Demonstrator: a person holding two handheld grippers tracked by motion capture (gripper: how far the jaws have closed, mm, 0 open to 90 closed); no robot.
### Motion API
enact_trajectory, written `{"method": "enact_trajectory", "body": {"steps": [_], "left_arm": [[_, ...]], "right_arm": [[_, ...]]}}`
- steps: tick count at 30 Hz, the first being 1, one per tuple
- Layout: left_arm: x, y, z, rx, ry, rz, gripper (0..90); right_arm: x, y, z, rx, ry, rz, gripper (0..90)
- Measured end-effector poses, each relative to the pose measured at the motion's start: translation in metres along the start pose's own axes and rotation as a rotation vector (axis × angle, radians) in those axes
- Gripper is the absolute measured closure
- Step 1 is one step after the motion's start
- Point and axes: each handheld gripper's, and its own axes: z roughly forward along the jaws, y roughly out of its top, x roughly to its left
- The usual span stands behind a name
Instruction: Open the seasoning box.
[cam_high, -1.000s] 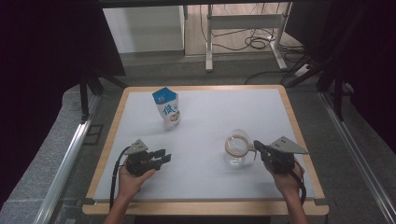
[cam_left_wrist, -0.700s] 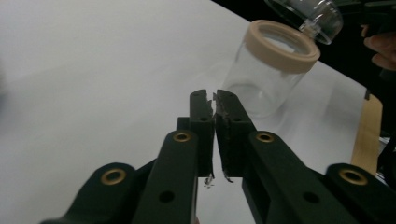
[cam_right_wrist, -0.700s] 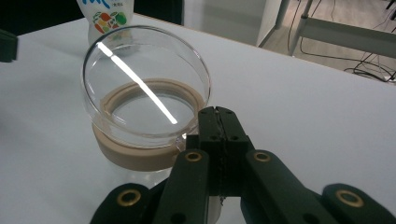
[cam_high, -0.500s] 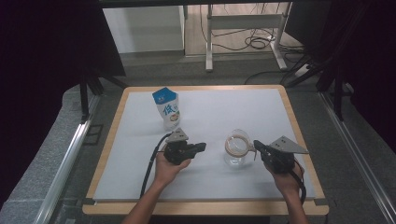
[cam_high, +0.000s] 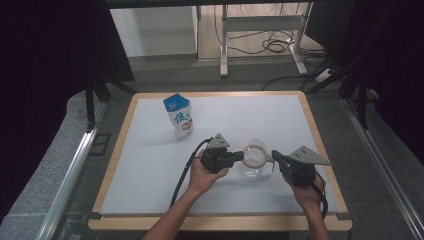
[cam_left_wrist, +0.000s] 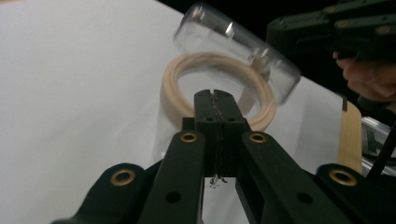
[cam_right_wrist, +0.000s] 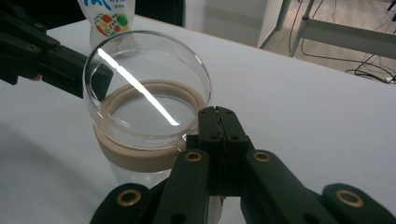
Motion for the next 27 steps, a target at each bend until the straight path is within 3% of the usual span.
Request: {"method": "enact_trajectory", "body": {"steps": [5, 12, 18, 19, 20, 24, 27], "left_arm": [[-0.007, 0.003, 0.001, 0.01, 0.002, 0.027, 90.0], [-0.009, 0.008, 0.004, 0.017, -0.019, 0.03, 90.0], [-0.01, 0.016, 0.004, 0.019, -0.029, 0.033, 90.0], [-0.01, 0.018, 0.004, 0.018, -0.031, 0.033, 90.0], [-0.011, 0.019, 0.005, 0.018, -0.031, 0.033, 90.0], [-0.017, 0.023, 0.007, 0.023, -0.034, 0.046, 90.0], [-0.02, 0.027, 0.009, 0.023, -0.037, 0.056, 90.0]], "right_arm": [[0.0, -0.001, 0.0, -0.002, -0.002, -0.003, 90.0], [0.001, -0.002, -0.002, -0.001, 0.0, 0.001, 90.0], [-0.004, -0.012, -0.013, -0.015, 0.003, 0.055, 90.0], [-0.006, -0.018, -0.016, -0.008, -0.001, 0.081, 83.0], [-0.006, -0.018, -0.016, -0.008, -0.001, 0.081, 83.0], [-0.008, -0.04, -0.017, 0.046, -0.009, 0.12, 67.6], [-0.002, -0.055, -0.015, 0.088, 0.012, 0.09, 60.2]]}}
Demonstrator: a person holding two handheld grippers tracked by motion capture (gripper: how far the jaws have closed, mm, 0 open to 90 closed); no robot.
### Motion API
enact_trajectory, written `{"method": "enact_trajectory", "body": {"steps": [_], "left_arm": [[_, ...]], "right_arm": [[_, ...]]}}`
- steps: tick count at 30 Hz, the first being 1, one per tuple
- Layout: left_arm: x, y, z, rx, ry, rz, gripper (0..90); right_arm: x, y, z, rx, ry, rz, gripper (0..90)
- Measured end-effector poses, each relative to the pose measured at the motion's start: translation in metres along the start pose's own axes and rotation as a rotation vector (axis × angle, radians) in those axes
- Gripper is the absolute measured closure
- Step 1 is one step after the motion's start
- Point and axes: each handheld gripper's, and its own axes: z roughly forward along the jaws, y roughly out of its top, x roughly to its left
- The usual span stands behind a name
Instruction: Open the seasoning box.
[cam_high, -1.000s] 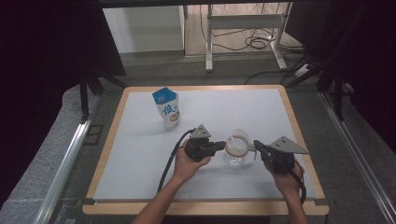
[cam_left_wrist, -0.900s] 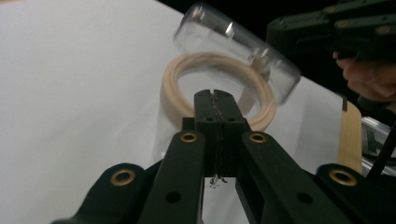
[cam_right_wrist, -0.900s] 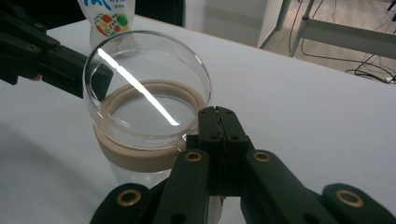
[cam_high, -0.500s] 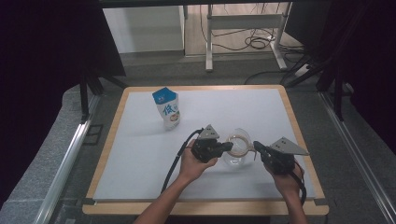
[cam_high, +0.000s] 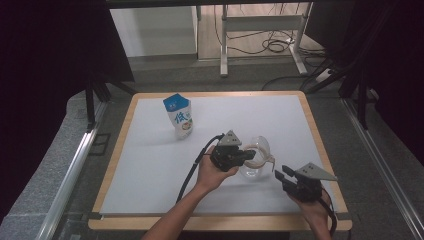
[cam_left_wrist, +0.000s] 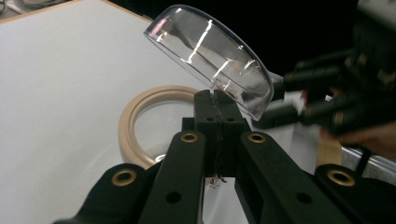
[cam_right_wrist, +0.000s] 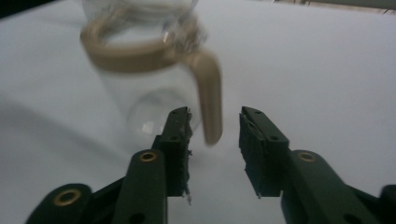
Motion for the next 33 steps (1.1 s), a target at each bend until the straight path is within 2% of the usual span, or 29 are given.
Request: {"method": "enact_trajectory", "body": {"steps": [2, 5, 12, 17, 19, 23, 26, 28, 31, 33], "left_arm": [[-0.004, 0.005, 0.003, 0.004, -0.003, 0.011, 90.0], [-0.008, 0.009, 0.006, 0.005, -0.007, 0.019, 90.0], [-0.024, 0.022, 0.019, 0.018, -0.023, 0.057, 90.0], [-0.031, 0.025, 0.025, 0.023, -0.032, 0.069, 90.0], [-0.03, 0.024, 0.024, 0.022, -0.022, 0.074, 90.0], [-0.021, 0.017, 0.01, 0.001, -0.02, 0.054, 88.2], [-0.012, 0.009, -0.006, -0.019, -0.008, 0.036, 85.0], [-0.005, 0.0, -0.019, -0.046, -0.005, 0.017, 78.3], [0.005, -0.014, -0.037, -0.054, 0.015, 0.006, 70.2], [0.011, -0.023, -0.049, -0.061, 0.032, -0.023, 60.1]], "right_arm": [[0.007, -0.012, 0.002, 0.026, 0.023, -0.02, 54.5], [0.011, -0.015, 0.0, 0.025, 0.033, -0.021, 52.5], [0.015, -0.017, -0.001, 0.007, 0.075, 0.004, 50.5], [0.02, -0.017, 0.0, 0.006, 0.082, -0.025, 49.9], [0.022, -0.017, 0.0, 0.002, 0.085, -0.033, 49.9], [0.023, -0.016, 0.0, -0.007, 0.089, -0.038, 49.3], [0.028, -0.015, -0.002, -0.034, 0.118, -0.043, 48.5], [0.032, -0.013, -0.002, -0.051, 0.142, -0.042, 47.3], [0.04, -0.01, -0.001, -0.06, 0.171, -0.051, 44.9], [0.045, -0.009, 0.001, -0.055, 0.185, -0.059, 43.4]]}}
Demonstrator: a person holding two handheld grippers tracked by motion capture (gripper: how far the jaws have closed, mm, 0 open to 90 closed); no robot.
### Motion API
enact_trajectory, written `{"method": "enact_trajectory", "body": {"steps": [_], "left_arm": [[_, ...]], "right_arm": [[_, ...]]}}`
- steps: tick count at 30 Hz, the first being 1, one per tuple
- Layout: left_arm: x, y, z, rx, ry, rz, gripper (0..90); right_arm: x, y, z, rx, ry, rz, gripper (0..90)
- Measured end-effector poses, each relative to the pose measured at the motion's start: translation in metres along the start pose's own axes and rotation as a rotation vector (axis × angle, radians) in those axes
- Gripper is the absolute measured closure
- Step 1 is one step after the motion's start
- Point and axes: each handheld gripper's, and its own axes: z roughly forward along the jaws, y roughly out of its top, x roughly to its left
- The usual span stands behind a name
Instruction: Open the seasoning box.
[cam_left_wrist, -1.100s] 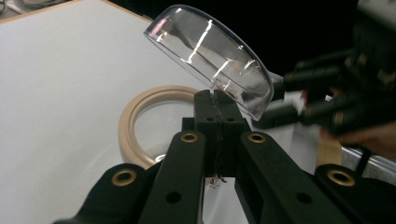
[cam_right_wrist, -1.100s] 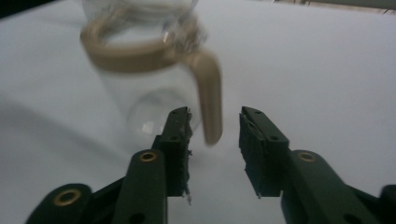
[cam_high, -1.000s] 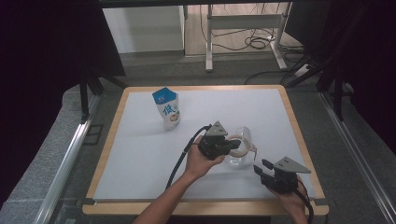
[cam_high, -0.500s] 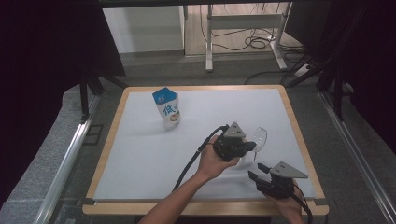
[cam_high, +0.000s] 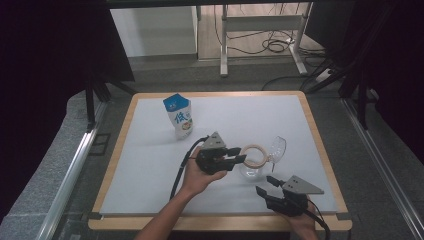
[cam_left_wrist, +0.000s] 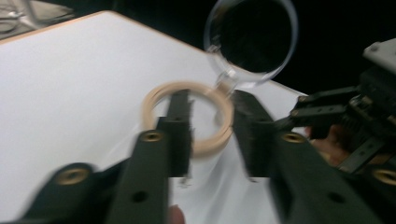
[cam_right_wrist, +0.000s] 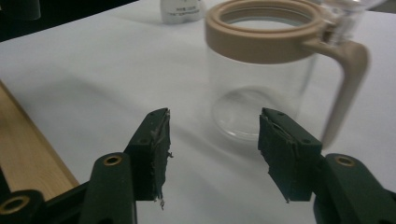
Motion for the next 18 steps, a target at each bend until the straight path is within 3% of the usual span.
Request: {"method": "enact_trajectory", "body": {"steps": [3, 10, 18], "left_arm": [[0.008, -0.014, -0.016, -0.005, 0.019, -0.032, 52.0], [0.025, -0.045, -0.049, -0.039, 0.11, -0.068, 31.0], [0.044, -0.076, -0.074, -0.031, 0.175, -0.098, 31.3]], "right_arm": [[0.006, 0.001, 0.005, -0.005, 0.022, -0.005, 41.8], [0.023, 0.007, 0.013, -0.026, 0.028, -0.025, 38.0], [0.051, 0.02, 0.034, -0.025, 0.056, -0.091, 35.9]]}}
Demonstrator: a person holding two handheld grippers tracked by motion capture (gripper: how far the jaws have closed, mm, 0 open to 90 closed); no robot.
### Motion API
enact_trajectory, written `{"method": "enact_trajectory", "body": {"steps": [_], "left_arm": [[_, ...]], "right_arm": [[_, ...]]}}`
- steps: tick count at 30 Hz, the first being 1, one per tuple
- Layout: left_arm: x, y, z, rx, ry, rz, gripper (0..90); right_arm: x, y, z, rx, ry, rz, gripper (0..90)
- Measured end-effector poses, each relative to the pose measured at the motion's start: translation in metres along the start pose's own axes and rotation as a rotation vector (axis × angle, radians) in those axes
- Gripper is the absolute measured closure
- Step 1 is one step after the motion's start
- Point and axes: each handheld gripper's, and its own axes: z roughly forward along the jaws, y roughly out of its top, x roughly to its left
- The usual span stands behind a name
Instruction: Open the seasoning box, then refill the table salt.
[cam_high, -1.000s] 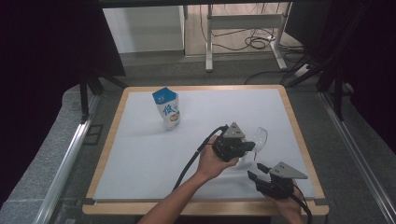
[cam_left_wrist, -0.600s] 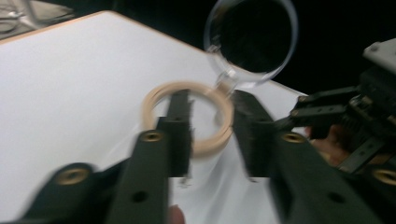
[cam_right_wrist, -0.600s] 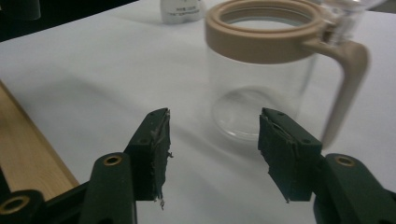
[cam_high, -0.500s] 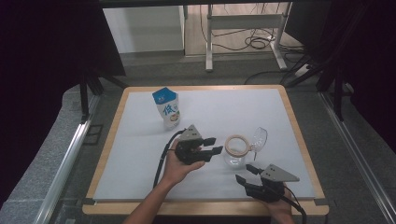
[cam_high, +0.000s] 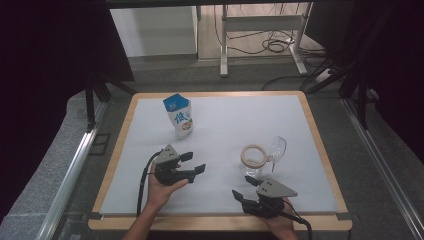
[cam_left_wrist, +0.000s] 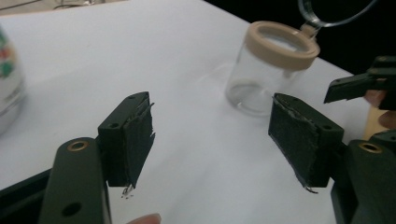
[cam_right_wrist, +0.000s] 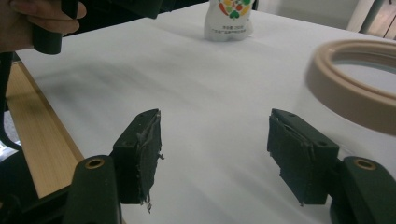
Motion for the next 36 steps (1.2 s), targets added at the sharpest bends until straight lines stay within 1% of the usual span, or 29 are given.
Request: {"method": "enact_trajectory", "body": {"steps": [2, 4, 6, 9, 10, 16, 19, 21, 25, 29, 33, 36], "left_arm": [[0.006, -0.004, -0.004, 0.005, 0.023, -0.008, 31.4], [0.011, -0.006, -0.01, -0.003, 0.038, -0.016, 31.7], [0.016, -0.009, -0.015, -0.001, 0.062, -0.015, 31.6], [0.024, -0.013, -0.021, 0.001, 0.066, -0.031, 31.5], [0.025, -0.014, -0.022, 0.001, 0.068, -0.031, 31.4], [0.036, -0.019, -0.028, 0.0, 0.096, -0.054, 31.5], [0.04, -0.02, -0.029, -0.001, 0.111, -0.063, 31.5], [0.043, -0.019, -0.029, -0.004, 0.136, -0.068, 32.3], [0.053, -0.014, -0.028, -0.009, 0.142, -0.083, 35.1], [0.063, -0.005, -0.029, -0.033, 0.15, -0.098, 35.7], [0.076, 0.007, -0.029, -0.052, 0.181, -0.106, 37.1], [0.087, 0.016, -0.027, -0.071, 0.198, -0.114, 38.4]], "right_arm": [[0.004, 0.002, 0.009, 0.001, 0.016, 0.002, 35.9], [0.008, 0.004, 0.017, 0.004, 0.019, -0.002, 35.5], [0.012, 0.004, 0.025, 0.008, 0.026, -0.004, 35.0], [0.014, 0.003, 0.037, 0.021, 0.029, -0.015, 34.5], [0.014, 0.002, 0.04, 0.025, 0.033, -0.011, 34.5], [0.014, 0.003, 0.053, 0.03, 0.055, -0.001, 34.5], [0.014, 0.003, 0.054, 0.033, 0.059, 0.0, 34.5], [0.014, 0.001, 0.054, 0.04, 0.058, 0.002, 34.5], [0.014, 0.0, 0.052, 0.046, 0.05, 0.0, 34.5], [0.013, -0.001, 0.049, 0.043, 0.045, 0.003, 34.5], [0.014, -0.002, 0.049, 0.049, 0.046, -0.001, 34.5], [0.015, -0.003, 0.05, 0.056, 0.039, -0.016, 34.5]]}}
